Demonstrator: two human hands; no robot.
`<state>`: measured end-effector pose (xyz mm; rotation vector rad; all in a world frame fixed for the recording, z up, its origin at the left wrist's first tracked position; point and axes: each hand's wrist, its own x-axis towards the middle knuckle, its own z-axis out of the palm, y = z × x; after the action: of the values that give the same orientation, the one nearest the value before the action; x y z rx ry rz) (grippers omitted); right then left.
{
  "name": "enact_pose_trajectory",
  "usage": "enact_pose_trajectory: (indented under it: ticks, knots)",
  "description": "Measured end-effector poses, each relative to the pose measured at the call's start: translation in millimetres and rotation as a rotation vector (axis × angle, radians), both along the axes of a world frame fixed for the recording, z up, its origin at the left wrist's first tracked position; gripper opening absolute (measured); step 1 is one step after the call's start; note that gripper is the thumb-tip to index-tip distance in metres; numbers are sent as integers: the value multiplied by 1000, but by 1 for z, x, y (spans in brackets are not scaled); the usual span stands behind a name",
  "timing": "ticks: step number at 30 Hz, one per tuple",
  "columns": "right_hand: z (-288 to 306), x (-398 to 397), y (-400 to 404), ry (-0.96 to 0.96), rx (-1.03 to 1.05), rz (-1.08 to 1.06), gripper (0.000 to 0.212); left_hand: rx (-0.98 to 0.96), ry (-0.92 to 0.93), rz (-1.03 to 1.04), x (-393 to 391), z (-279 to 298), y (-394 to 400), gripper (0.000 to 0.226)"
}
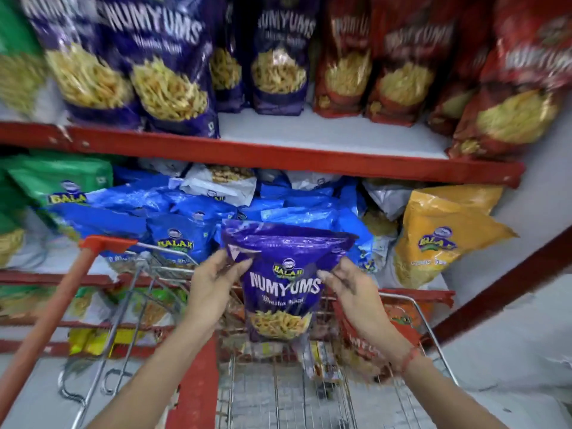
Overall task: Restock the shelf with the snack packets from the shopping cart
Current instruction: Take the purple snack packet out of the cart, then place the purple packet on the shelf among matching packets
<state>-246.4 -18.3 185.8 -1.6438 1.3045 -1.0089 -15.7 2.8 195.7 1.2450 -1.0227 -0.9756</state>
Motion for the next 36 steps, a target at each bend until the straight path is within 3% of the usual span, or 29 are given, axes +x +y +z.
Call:
enact_pose_trajectory:
  ticks: [1,5,10,20,26,30,36]
  knots:
    - [13,1,-3,-17,-24,-5,11,-24,10,-10,0,15,-4,17]
    - [70,6,-17,-119,-149,-13,42,-147,46,-11,2,72,-23,17]
    - [138,11,-45,-222,-239,-11,51,-296,29,-29,2,143,-51,13]
    - [247,14,-106,-373,-457,-62,26,-488,85,26,-20,253,-124,7]
    - [264,14,-159,-429,-518,-96,23,-523,159,63,-34,278,-170,12]
    - [257,20,-198,-371,-546,-173,33,-488,171,124,-36,267,-211,15]
    - [242,36,-248,-353,-521,-227,21,-404,169,234,-33,253,-267,17]
